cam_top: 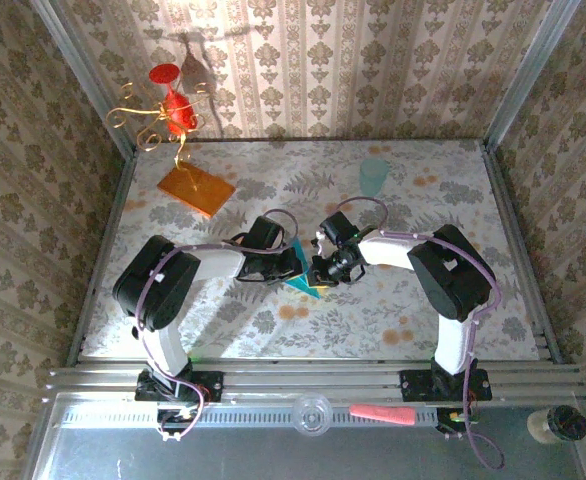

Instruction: Fold a paper plane with a square sheet of paper (pick it up from the middle)

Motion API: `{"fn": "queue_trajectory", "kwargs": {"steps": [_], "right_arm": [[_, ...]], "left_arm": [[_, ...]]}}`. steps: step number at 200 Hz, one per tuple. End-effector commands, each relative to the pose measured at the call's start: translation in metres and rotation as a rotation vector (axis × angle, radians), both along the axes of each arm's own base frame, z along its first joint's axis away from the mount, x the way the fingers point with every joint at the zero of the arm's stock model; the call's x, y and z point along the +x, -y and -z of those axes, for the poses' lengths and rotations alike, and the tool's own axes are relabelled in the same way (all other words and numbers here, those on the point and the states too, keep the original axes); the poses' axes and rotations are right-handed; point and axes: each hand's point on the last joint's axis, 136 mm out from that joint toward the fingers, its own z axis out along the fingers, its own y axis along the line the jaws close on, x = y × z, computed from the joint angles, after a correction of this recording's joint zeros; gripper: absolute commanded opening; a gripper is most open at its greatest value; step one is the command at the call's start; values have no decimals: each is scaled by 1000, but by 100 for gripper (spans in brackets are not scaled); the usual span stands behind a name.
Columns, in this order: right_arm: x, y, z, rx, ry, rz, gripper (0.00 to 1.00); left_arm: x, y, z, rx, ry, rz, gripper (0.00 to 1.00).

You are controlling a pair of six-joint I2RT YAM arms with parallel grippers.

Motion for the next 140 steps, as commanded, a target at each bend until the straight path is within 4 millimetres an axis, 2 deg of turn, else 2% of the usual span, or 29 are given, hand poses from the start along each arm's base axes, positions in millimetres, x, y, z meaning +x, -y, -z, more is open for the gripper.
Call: {"fn": "queue_trajectory", "kwargs": {"steps": [1, 57, 140], "right_arm": [[-37, 37, 41, -185, -133, -5, 14], [-48, 53, 53, -251, -162, -1, 14], [-54, 65, 60, -268, -186, -5, 13]], "left_arm": [[2, -19, 18, 81, -25, -31, 8], [11, -26, 22, 82, -37, -53, 8], [41, -54, 21, 115, -46, -152, 8]]}}
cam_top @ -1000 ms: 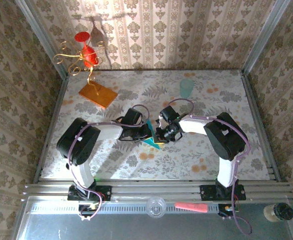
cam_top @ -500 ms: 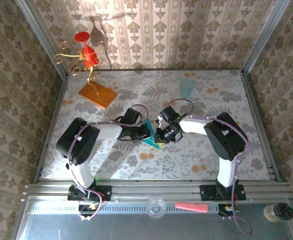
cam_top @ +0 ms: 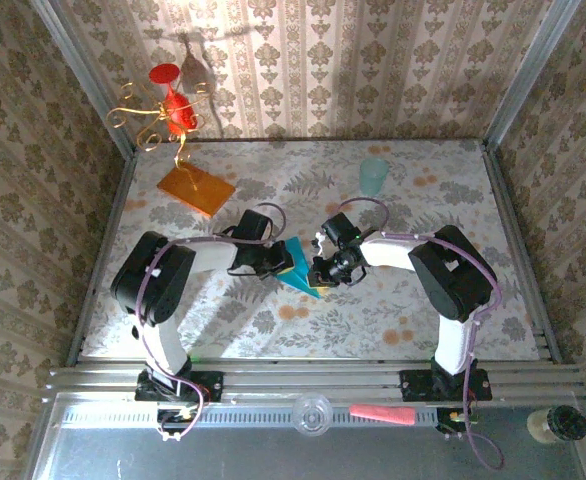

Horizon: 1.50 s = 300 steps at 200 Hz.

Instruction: Fold a paper plane with a square sheet of paper (pick it up from the middle)

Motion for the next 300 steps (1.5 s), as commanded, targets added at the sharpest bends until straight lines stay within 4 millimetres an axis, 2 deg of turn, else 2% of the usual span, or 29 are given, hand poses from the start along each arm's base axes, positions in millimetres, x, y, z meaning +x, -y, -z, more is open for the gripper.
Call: {"fn": "queue_trajectory", "kwargs": {"steps": [1, 32, 43, 46, 53, 129, 165, 193, 211, 224, 241, 246, 266, 285, 300], "right_arm": [[-54, 60, 57, -273, -201, 9, 13], [-55, 61, 58, -274, -206, 13, 13], [-55, 62, 59, -276, -209, 13, 13], [-55, 62, 59, -276, -209, 13, 13], [-54, 62, 59, -274, -207, 15, 13], [-54, 61, 60, -267, -209, 18, 13], [-54, 60, 60, -263, -210, 18, 14], [-53, 59, 58, -257, -209, 21, 14], [-53, 59, 58, -258, -210, 24, 14], [-54, 59, 59, -259, -212, 23, 14], [-54, 60, 59, -260, -215, 23, 14], [-54, 60, 60, -260, -216, 23, 14], [-54, 60, 60, -263, -214, 25, 14], [-55, 61, 61, -265, -218, 28, 14], [-55, 61, 62, -266, -219, 29, 14]], "left_arm": [[20, -31, 19, 127, 9, -78, 8], [33, -47, 20, 148, 8, -125, 8], [35, -47, 19, 150, 17, -123, 8], [41, -56, 19, 150, 17, -148, 8], [45, -61, 19, 152, 20, -157, 8], [76, -90, 14, 134, 79, -226, 8], [85, -94, 4, 109, 102, -221, 9], [79, -80, -24, 57, 154, -201, 10], [67, -66, -42, 27, 195, -182, 10], [56, -55, -48, 8, 203, -161, 10], [44, -37, -47, -32, 194, -132, 10], [35, -22, -46, -49, 191, -97, 10], [20, 8, -40, -89, 164, -33, 10], [12, 26, -31, -95, 155, 7, 10], [11, 33, -22, -94, 138, 24, 10]]}}
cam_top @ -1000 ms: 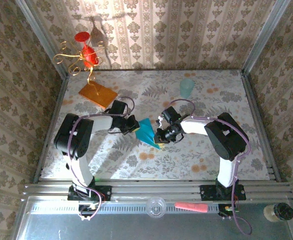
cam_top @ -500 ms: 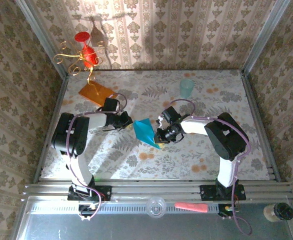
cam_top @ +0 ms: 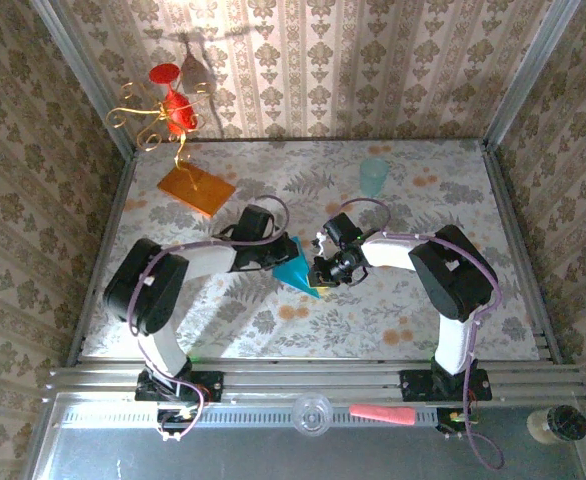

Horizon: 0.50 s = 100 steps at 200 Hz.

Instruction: Fold a paper plane with a square sheet of paper (pick it up from the middle)

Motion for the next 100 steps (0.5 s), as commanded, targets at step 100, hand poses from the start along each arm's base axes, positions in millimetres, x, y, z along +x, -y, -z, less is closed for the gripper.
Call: {"fn": "queue_trajectory", "kwargs": {"steps": [100], "right_arm": [[-68, 77, 74, -366, -255, 22, 14]], "left_arm": [[24, -41, 53, 52, -54, -96, 10]]}}
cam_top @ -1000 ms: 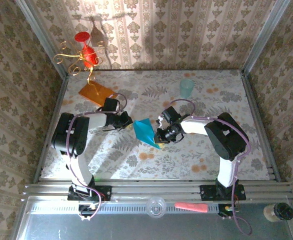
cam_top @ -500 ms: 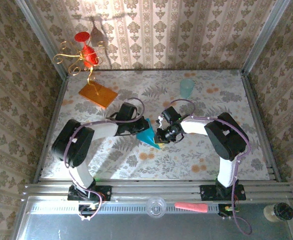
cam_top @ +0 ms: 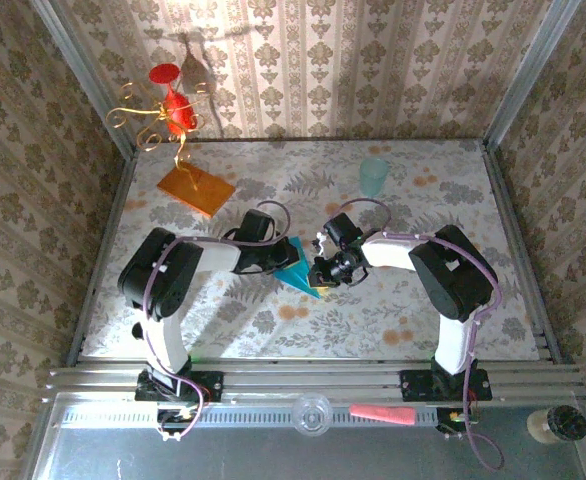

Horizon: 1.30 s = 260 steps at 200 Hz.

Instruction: Fold a paper plane with a square sheet of paper (pick it up from the middle)

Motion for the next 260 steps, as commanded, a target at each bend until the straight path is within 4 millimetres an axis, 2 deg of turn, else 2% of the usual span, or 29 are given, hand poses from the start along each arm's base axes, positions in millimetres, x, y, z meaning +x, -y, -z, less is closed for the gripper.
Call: {"fn": "queue_trajectory", "kwargs": {"steps": [1, 21, 26, 70, 122, 144, 161, 199, 232, 251, 254, 260], "right_arm": [[-66, 76, 72, -364, -250, 21, 14], [-71, 85, 75, -410, -254, 16, 14], [-71, 87, 76, -418, -256, 20, 14], [-73, 89, 76, -421, -265, 29, 14], [-71, 89, 74, -423, -258, 32, 14], [-68, 87, 73, -418, -253, 35, 15], [-66, 86, 73, -414, -251, 42, 15], [-65, 83, 71, -401, -248, 45, 15], [-62, 80, 69, -384, -243, 50, 15], [-61, 77, 69, -371, -244, 54, 15], [-61, 76, 68, -367, -243, 55, 15], [-61, 75, 68, -363, -245, 57, 15]], "left_arm": [[14, -35, 22, 75, 2, -76, 10], [21, -46, 21, 96, 22, -87, 10], [29, -58, 21, 103, 23, -113, 10], [57, -91, 24, 138, 47, -165, 10], [78, -114, 28, 153, 51, -219, 10], [81, -111, 19, 143, 64, -213, 10], [82, -108, 3, 137, 95, -214, 10], [72, -103, -32, 152, 158, -214, 10], [50, -70, -49, 87, 173, -168, 10], [39, -50, -49, 43, 164, -141, 10], [31, -39, -48, 35, 160, -111, 10], [27, -31, -47, 24, 151, -92, 10]]}}
